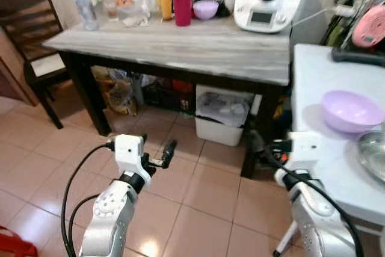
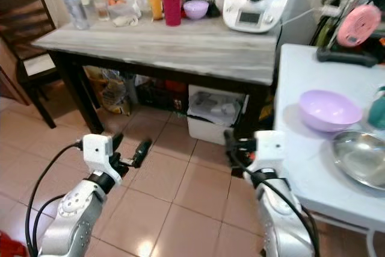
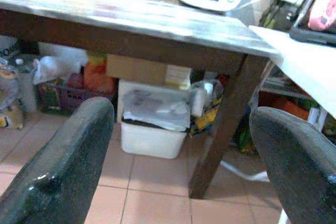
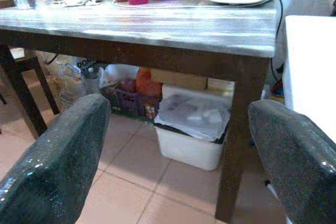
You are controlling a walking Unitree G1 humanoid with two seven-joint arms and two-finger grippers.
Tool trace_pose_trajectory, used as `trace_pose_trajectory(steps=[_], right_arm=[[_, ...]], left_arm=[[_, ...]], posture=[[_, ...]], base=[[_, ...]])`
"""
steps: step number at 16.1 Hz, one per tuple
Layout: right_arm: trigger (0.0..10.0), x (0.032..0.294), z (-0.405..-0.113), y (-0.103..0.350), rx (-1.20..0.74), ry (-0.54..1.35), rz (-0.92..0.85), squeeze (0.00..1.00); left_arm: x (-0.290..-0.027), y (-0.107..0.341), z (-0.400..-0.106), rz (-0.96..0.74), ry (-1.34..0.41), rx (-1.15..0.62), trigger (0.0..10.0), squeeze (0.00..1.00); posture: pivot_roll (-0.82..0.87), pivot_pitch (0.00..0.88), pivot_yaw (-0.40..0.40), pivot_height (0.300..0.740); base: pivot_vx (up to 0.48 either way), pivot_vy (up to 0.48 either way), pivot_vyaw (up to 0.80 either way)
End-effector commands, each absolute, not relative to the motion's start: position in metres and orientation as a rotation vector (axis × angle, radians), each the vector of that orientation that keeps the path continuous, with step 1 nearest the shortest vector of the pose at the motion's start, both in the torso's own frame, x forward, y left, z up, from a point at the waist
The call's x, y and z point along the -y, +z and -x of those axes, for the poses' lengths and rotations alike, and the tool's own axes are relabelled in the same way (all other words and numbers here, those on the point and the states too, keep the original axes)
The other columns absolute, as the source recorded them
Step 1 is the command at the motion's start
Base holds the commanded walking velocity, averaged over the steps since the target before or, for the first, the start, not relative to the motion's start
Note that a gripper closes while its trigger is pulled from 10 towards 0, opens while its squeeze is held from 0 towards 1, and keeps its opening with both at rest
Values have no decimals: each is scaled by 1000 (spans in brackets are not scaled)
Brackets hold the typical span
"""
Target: Setting the table
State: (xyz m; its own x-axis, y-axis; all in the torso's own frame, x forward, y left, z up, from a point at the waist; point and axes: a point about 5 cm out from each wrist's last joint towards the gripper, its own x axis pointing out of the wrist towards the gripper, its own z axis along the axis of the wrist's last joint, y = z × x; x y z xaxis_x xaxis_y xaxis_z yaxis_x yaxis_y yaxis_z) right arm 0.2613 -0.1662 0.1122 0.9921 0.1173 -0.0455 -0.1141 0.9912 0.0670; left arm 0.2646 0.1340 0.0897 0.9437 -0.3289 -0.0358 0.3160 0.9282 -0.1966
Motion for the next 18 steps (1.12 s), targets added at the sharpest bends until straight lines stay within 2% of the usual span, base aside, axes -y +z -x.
trace_pose_trajectory(steps=[1,7,15,18], right_arm=[[10000,157,-263,117,-31,146,-68,0],[10000,159,-264,118,-33,128,-59,0],[10000,155,-263,121,-35,123,-98,0],[10000,157,-264,121,-31,115,-96,0]], left_arm=[[-143,89,-264,171,-305,-78,10000,0],[-144,90,-265,170,-305,-75,10000,0],[-142,92,-267,177,-309,-75,10000,0],[-140,92,-267,178,-309,-63,10000,0]], posture=[[-194,0,35,740],[-194,0,38,740],[-199,3,40,740],[-202,4,40,740]], base=[[0,-281,0],[0,-282,0],[0,-282,-761],[0,-190,0]])
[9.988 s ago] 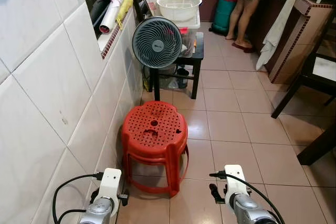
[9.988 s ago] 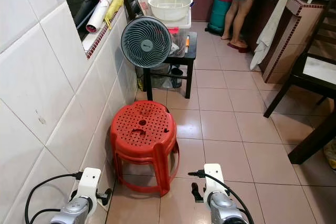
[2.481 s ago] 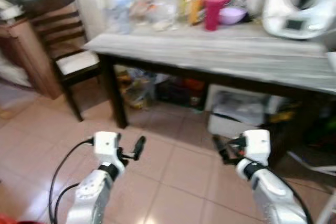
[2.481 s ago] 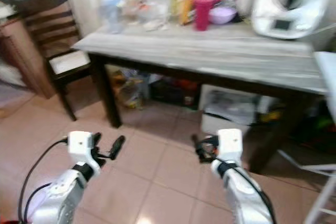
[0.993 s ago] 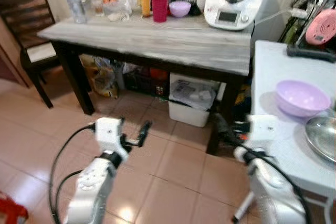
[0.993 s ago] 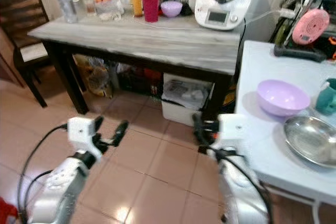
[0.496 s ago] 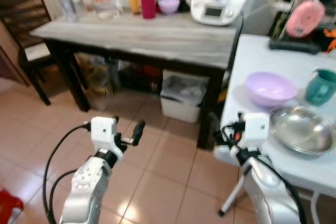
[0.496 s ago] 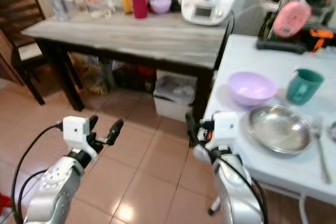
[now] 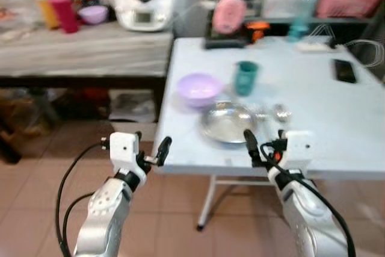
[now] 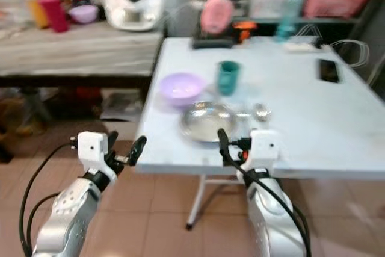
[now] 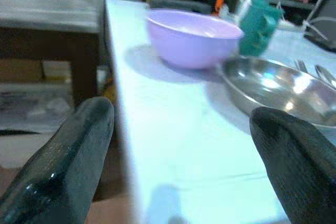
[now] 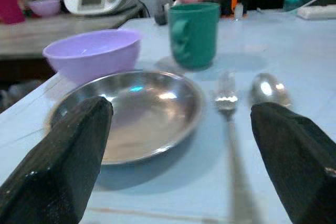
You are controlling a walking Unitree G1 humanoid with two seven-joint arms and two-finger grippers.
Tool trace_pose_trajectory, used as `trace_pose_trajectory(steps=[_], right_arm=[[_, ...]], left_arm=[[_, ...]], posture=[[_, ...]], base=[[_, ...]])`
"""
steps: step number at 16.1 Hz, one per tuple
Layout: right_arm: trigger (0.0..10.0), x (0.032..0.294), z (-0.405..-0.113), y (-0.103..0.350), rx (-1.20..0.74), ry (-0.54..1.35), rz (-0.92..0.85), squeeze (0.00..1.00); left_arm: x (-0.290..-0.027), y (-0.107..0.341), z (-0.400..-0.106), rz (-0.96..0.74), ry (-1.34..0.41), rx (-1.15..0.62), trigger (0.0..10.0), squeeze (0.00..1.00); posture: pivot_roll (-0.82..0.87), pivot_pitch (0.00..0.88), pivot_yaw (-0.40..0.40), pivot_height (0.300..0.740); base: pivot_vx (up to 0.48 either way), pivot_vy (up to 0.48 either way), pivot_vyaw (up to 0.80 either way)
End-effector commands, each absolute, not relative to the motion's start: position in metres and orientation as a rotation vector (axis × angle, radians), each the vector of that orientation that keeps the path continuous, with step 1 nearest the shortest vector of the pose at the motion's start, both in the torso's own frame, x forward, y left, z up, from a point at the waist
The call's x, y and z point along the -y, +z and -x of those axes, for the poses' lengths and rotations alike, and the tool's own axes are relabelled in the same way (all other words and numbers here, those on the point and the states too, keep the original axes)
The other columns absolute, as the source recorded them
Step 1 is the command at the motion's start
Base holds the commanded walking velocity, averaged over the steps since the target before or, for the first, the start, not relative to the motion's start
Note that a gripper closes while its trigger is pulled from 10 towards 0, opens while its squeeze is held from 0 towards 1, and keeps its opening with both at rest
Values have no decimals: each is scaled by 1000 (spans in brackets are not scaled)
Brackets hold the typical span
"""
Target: Setting the table
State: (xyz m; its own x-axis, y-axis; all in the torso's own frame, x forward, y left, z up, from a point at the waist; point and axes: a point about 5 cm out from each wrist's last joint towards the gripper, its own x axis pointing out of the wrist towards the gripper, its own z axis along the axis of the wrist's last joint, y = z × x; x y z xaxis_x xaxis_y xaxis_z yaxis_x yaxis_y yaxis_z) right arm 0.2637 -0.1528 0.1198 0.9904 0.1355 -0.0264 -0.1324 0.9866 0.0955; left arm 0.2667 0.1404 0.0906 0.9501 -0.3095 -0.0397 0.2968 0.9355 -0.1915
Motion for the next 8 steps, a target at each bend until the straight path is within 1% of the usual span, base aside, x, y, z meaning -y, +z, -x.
trace_pose_trajectory(steps=[1,3,4,5,7,8], right_arm=[[10000,157,-264,121,-36,110,-98,0],[10000,160,-264,121,-42,85,-92,0],[10000,159,-264,122,-38,84,-58,0],[10000,155,-265,124,-23,100,13,0],[10000,149,-265,127,15,147,53,0],[10000,147,-265,127,20,165,46,0]], left_arm=[[-140,92,-268,198,-295,-59,10000,0],[-144,92,-268,213,-263,-48,10000,0],[-146,92,-268,214,-255,-44,10000,0],[-147,93,-268,203,-247,-39,10000,0],[-146,95,-268,192,-233,-34,10000,0],[-146,96,-268,224,-237,-33,10000,0]], posture=[[-202,4,40,740],[-205,8,39,740],[-205,11,40,740],[-205,11,40,740],[-202,15,39,740],[-202,15,39,740]], base=[[0,0,0],[0,0,0],[0,0,0],[0,0,0],[0,0,0],[0,0,0]])
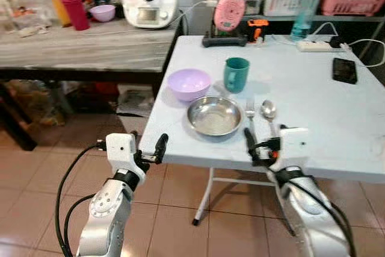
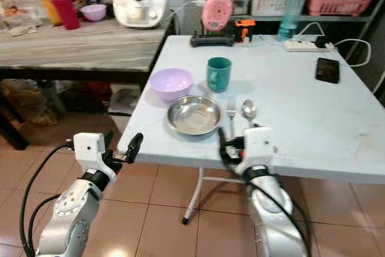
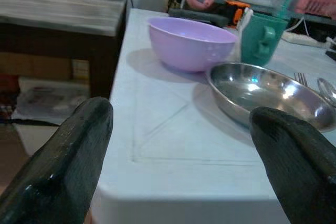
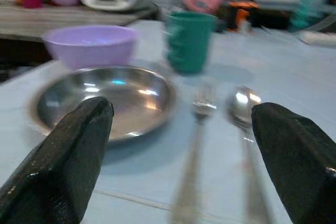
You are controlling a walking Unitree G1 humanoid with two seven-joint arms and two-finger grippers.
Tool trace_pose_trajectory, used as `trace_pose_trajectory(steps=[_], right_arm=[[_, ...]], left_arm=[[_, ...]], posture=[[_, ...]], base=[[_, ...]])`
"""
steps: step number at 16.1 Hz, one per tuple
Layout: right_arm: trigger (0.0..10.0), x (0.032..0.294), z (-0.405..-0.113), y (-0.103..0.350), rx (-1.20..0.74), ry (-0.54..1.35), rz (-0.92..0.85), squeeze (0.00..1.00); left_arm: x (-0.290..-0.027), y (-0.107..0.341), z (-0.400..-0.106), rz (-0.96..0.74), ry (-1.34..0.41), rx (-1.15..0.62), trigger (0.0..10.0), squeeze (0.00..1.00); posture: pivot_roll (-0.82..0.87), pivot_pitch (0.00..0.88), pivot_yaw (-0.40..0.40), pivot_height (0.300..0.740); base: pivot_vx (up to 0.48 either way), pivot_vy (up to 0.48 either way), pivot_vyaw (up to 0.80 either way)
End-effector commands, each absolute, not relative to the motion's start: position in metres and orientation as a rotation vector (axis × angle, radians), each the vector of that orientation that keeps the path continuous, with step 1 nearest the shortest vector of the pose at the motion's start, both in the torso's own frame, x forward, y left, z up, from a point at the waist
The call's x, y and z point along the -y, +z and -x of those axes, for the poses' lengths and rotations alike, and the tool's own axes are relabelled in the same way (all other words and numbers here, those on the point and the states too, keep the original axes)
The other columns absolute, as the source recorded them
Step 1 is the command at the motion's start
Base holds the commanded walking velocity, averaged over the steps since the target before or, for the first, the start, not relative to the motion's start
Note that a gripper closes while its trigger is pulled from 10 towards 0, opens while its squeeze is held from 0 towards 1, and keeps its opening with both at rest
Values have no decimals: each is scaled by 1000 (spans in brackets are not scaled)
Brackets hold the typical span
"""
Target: Setting the table
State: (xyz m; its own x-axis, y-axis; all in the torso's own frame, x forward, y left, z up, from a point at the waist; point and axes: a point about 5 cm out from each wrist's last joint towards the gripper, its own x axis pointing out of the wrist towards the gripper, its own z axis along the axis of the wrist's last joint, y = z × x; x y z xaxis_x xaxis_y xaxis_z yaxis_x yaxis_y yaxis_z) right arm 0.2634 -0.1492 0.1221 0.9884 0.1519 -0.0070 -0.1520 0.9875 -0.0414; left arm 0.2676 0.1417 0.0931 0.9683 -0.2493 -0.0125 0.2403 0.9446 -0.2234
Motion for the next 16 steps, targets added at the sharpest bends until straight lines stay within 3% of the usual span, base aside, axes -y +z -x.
trace_pose_trajectory(steps=[1,5,8,16], right_arm=[[10000,147,-265,127,23,166,49,0],[10000,149,-262,125,-10,177,-35,0],[10000,152,-265,125,12,123,49,0],[10000,152,-263,124,-4,134,-19,0]], left_arm=[[-147,97,-267,244,-232,-32,10000,0],[-156,90,-266,167,-182,-36,10000,0],[-163,87,-263,117,-158,-31,10000,0],[-156,85,-261,106,-195,-32,10000,0]], posture=[[-202,15,39,740],[-199,19,42,740],[-198,25,43,740],[-201,31,44,740]], base=[[0,0,0],[0,0,0],[0,0,0],[0,0,-66]])
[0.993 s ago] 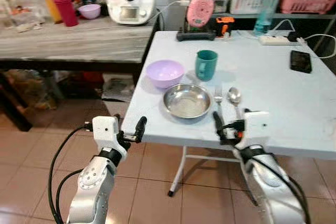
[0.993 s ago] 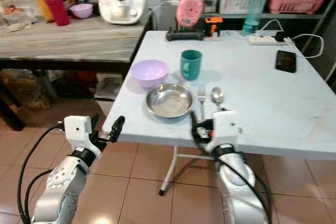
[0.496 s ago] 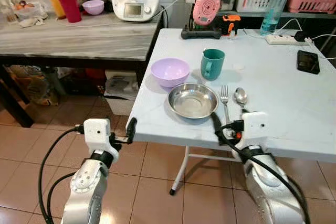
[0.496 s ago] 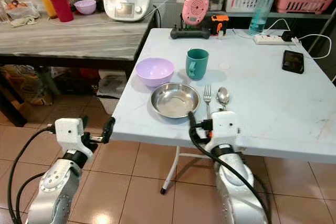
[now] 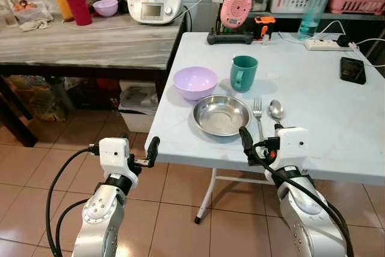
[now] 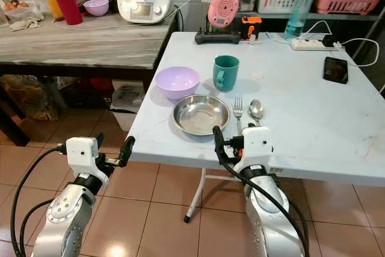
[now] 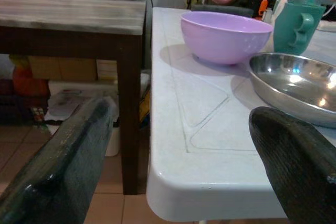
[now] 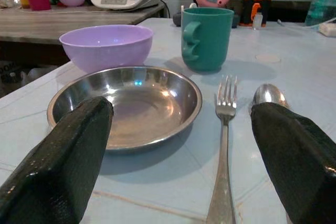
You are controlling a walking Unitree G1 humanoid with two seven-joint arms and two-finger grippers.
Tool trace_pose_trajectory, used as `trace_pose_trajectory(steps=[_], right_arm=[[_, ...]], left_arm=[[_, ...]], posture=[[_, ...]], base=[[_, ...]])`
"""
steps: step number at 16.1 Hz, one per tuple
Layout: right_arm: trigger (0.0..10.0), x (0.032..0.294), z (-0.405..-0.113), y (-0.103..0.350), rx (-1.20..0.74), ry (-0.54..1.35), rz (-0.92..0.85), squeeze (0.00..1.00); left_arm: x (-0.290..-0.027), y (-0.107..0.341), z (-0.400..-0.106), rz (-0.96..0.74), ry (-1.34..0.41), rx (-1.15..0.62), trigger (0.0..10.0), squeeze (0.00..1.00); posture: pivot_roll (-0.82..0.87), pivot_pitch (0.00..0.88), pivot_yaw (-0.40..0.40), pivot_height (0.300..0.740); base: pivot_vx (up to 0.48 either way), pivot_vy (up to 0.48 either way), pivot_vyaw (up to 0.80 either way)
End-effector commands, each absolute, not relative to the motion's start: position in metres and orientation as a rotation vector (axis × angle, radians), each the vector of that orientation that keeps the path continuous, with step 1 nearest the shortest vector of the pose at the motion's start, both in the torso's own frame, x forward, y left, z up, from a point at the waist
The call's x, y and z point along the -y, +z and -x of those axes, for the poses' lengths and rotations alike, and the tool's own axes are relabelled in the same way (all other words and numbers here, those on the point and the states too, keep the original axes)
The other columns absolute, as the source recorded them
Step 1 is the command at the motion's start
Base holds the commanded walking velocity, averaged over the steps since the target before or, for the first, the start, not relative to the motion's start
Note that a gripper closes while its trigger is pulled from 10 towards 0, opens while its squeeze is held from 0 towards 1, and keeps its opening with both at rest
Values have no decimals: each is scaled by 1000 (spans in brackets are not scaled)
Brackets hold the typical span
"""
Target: Setting the table
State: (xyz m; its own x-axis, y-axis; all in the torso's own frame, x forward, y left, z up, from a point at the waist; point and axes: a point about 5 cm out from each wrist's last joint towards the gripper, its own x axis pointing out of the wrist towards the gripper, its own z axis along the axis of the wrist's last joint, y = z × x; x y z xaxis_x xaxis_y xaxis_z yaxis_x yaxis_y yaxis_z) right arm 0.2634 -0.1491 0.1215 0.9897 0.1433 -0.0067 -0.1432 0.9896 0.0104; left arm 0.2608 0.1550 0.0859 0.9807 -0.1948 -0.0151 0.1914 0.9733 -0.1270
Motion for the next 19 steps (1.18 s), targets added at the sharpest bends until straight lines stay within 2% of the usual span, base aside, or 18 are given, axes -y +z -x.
trace_pose_trajectory(steps=[1,3,8,19], right_arm=[[10000,152,-263,124,-1,134,-18,0],[10000,153,-262,124,-1,133,-18,0],[10000,153,-262,124,3,144,-17,0],[10000,152,-261,124,7,159,-18,0]], left_arm=[[-156,85,-261,109,-198,-31,10000,0],[-155,85,-261,115,-203,-29,10000,0],[-151,85,-261,131,-221,-33,10000,0],[-149,84,-260,143,-240,-39,10000,0]], posture=[[-201,31,44,740],[-201,31,44,740],[-203,29,40,740],[-204,32,42,740]], base=[[0,0,-800],[0,0,-681],[0,0,0],[275,0,0]])
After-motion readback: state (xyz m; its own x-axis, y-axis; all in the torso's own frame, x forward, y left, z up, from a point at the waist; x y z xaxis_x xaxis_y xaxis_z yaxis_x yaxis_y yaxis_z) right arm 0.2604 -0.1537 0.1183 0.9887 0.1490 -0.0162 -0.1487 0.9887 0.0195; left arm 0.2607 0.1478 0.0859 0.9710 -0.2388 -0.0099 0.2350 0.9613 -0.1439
